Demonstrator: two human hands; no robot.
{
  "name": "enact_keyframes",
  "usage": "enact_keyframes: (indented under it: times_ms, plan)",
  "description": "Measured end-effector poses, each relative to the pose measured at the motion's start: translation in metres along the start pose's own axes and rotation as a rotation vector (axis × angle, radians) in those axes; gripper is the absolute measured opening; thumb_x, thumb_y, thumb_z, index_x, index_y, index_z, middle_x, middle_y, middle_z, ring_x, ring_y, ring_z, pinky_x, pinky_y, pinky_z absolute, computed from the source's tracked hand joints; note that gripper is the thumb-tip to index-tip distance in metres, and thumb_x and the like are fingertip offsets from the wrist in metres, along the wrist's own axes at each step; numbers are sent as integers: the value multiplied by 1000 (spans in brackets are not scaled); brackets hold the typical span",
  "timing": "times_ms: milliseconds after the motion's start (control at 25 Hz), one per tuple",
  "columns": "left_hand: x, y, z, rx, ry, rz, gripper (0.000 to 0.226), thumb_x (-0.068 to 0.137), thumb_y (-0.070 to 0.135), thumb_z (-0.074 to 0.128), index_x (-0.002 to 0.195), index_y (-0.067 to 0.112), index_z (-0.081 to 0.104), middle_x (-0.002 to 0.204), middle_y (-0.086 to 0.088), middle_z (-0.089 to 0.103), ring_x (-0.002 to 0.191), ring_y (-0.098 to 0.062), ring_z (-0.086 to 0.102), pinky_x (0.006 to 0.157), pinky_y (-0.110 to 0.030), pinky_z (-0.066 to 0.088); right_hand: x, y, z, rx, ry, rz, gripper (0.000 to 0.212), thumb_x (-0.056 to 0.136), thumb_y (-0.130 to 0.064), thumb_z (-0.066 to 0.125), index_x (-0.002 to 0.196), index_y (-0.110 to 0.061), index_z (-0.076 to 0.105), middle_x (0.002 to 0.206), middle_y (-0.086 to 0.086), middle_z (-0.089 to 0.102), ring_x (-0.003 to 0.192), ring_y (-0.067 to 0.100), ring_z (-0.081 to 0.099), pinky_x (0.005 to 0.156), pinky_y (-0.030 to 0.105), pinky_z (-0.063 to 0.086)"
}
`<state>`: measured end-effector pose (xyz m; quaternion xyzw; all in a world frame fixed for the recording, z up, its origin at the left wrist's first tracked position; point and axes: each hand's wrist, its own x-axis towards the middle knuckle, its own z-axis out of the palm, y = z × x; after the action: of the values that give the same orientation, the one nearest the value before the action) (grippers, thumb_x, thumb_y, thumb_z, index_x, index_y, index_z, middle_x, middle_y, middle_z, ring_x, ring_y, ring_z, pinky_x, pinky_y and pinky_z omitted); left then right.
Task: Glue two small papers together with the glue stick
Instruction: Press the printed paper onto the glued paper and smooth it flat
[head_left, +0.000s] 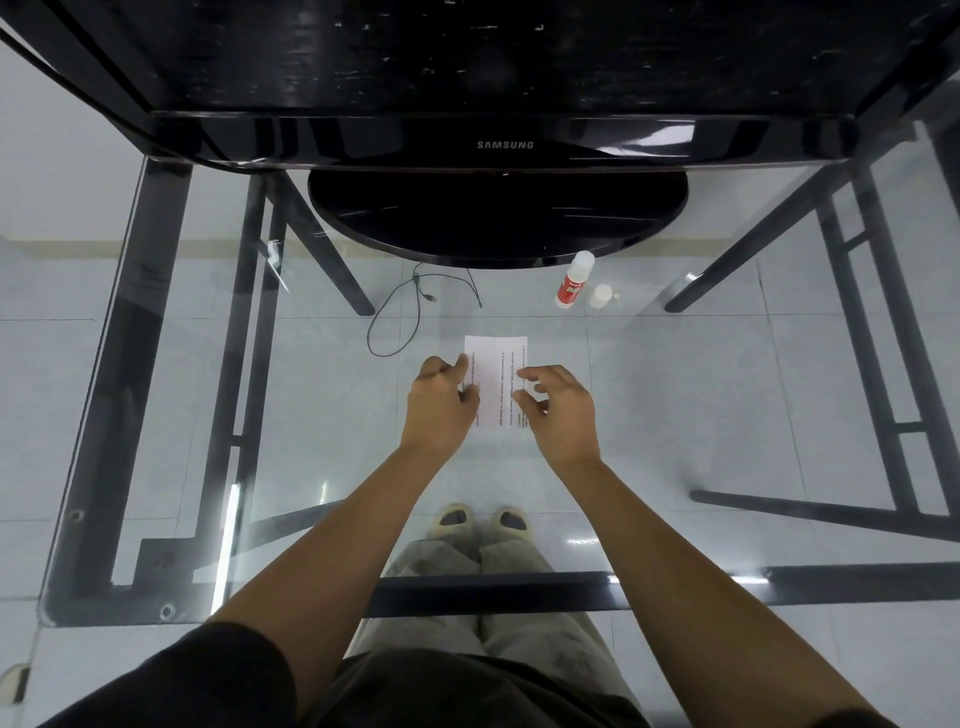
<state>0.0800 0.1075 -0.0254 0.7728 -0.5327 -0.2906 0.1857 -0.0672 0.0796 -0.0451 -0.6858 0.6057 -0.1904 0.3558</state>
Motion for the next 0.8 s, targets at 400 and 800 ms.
enact_keyframes:
  times_ms: [400,800]
  plan:
    - [-5,-18,3,274,-57,123,52,92,24,54,139,9,37,124,-17,48,101,-31,57,82,-40,53,8,-4,-9,-291,-164,-127,38,91,-16,59,128,-12,53,135,10,44,118,26,46,98,33,45]
    - [11,-48,-9,716,-288,401,62,84,56,-8,138,29,-22,158,7,-3,144,-25,-5,111,-58,7,17,5,-16,-613,-402,-245,55,100,-33,33,148,-20,10,158,-3,3,145,23,-6,116,42,2]
